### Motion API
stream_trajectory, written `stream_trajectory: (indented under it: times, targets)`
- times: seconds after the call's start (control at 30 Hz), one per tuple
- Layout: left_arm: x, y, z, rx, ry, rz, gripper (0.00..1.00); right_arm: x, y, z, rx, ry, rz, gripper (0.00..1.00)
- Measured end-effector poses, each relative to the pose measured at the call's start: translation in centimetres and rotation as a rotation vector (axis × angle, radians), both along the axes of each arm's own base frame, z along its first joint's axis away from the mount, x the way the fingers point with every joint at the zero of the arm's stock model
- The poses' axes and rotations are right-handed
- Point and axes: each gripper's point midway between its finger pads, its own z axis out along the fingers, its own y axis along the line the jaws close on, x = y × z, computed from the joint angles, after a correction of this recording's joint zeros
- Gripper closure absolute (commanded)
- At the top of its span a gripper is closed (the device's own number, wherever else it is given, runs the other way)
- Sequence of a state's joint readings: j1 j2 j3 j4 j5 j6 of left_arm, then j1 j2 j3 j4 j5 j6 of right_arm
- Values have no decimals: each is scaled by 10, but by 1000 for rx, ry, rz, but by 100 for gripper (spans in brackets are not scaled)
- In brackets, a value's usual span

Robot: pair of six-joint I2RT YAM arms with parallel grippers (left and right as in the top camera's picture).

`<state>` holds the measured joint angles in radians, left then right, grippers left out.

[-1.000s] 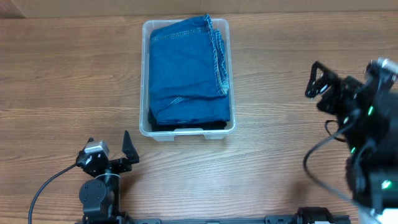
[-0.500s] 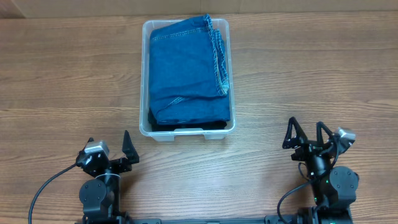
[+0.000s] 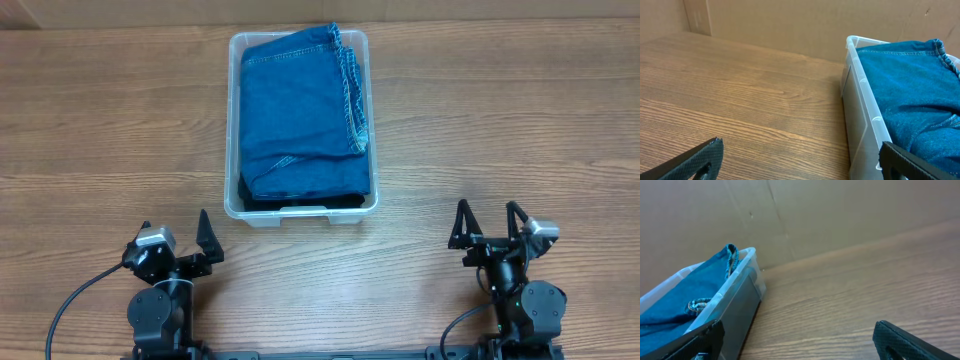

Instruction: Pack container

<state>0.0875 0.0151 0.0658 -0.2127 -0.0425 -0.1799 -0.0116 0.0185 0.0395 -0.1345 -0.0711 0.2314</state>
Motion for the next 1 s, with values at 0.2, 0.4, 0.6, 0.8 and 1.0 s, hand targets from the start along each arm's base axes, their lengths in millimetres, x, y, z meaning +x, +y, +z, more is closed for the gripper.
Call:
stream_trajectory:
  times: [0.2,0.4,0.6,0.8,1.0]
  targets:
    - [0,0,0,0,0,0,0,0,0,1,-57,-8,4,0]
    - [0,0,0,0,0,0,0,0,0,1,-73,-9,4,0]
    - [0,0,0,0,0,0,0,0,0,1,-74,-9,5,0]
    - [0,0,0,0,0,0,0,0,0,1,-75,-9,5,0]
    - [0,0,0,0,0,0,0,0,0,1,-75,-9,4,0]
